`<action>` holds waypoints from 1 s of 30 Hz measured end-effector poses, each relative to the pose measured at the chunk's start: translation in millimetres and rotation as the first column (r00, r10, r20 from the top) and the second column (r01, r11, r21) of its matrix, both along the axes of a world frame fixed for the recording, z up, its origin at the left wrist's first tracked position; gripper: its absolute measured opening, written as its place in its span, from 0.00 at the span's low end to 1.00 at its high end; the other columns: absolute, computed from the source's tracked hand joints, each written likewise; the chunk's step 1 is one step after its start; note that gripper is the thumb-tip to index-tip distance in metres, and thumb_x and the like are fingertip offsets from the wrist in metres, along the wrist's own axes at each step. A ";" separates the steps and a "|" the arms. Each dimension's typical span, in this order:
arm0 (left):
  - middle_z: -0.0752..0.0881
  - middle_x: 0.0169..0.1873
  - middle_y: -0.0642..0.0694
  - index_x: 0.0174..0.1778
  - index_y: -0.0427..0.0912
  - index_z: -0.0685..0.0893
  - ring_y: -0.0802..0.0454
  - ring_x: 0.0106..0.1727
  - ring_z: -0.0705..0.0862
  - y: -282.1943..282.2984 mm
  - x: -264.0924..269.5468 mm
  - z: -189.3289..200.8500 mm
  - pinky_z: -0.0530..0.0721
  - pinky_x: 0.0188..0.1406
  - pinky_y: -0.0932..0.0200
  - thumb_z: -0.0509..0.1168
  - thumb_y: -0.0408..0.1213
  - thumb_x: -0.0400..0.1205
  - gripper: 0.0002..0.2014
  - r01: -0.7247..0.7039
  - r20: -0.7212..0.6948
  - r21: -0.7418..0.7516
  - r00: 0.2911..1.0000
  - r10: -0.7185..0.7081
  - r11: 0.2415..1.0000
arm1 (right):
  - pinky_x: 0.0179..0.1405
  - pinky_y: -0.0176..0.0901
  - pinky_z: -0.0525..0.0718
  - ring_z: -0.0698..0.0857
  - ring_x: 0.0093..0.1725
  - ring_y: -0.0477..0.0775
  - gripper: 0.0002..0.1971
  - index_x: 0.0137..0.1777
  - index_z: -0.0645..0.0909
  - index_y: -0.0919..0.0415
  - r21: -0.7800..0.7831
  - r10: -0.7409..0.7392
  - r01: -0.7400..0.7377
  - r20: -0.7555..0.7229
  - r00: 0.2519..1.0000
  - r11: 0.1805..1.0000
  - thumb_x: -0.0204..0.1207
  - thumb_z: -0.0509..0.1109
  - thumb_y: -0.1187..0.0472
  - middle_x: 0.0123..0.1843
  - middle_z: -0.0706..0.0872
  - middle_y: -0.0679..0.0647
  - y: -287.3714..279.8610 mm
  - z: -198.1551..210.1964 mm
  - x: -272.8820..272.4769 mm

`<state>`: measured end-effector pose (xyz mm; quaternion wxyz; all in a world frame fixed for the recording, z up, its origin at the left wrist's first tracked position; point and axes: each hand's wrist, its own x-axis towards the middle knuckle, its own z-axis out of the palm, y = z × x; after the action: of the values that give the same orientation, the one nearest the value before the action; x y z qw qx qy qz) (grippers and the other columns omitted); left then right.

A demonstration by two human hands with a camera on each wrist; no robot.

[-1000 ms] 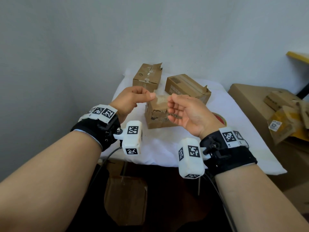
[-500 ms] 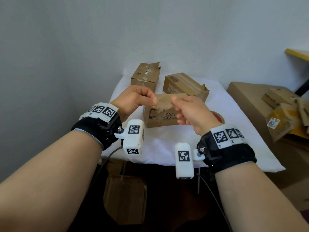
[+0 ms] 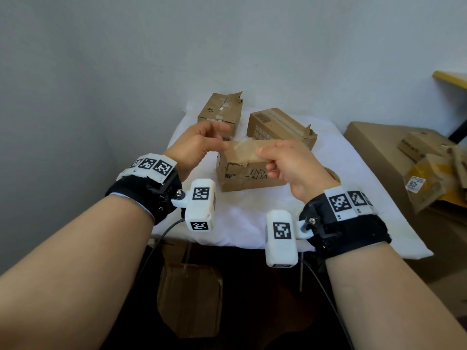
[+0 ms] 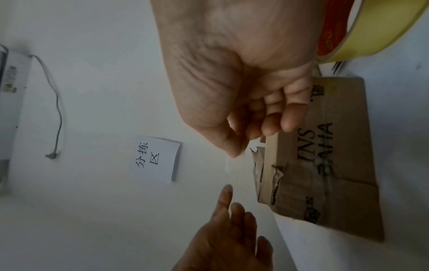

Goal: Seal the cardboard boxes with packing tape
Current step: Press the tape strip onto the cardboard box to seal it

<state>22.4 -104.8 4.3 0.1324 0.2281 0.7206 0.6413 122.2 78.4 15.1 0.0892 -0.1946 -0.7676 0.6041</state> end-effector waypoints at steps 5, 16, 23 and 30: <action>0.74 0.76 0.52 0.69 0.54 0.82 0.57 0.75 0.72 -6.2 -3.2 -11.6 0.69 0.64 0.64 0.74 0.24 0.70 0.32 0.057 -0.062 -0.165 0.996 -0.068 0.985 | 0.30 0.38 0.84 0.78 0.28 0.44 0.05 0.44 0.83 0.58 -0.274 -0.017 0.039 0.085 0.996 0.961 0.80 0.75 0.61 0.31 0.79 0.48 1.3 0.4 -1.6; 0.82 0.65 0.43 0.70 0.52 0.81 0.49 0.69 0.80 12.8 -6.5 -43.1 0.82 0.69 0.52 0.79 0.34 0.69 0.32 0.127 0.002 -0.092 0.992 -0.128 0.988 | 0.25 0.33 0.79 0.73 0.26 0.42 0.06 0.44 0.82 0.55 -0.333 0.019 0.082 0.289 0.957 0.940 0.81 0.73 0.56 0.26 0.75 0.45 -14.3 -5.4 -7.4; 0.83 0.66 0.46 0.72 0.53 0.81 0.53 0.69 0.80 11.2 -11.9 -48.5 0.81 0.72 0.49 0.79 0.30 0.73 0.31 0.157 -0.009 -0.088 0.987 -0.158 0.984 | 0.22 0.31 0.77 0.71 0.24 0.41 0.09 0.40 0.83 0.54 -0.283 -0.072 0.153 0.278 0.958 0.947 0.79 0.76 0.54 0.26 0.74 0.45 -22.1 -11.8 -12.3; 0.83 0.66 0.46 0.73 0.52 0.81 0.54 0.70 0.80 9.5 -11.6 -48.8 0.79 0.74 0.46 0.81 0.30 0.69 0.35 0.168 -0.004 -0.080 0.986 -0.169 0.983 | 0.21 0.31 0.78 0.72 0.25 0.42 0.10 0.42 0.82 0.56 -0.226 -0.107 0.165 0.247 0.963 0.960 0.78 0.78 0.54 0.29 0.75 0.47 -26.9 -15.8 -13.9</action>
<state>10.8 -95.3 -44.5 0.1912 0.2860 0.7242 0.5976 108.3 51.5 -0.7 0.0157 -0.3260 -0.6772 0.6594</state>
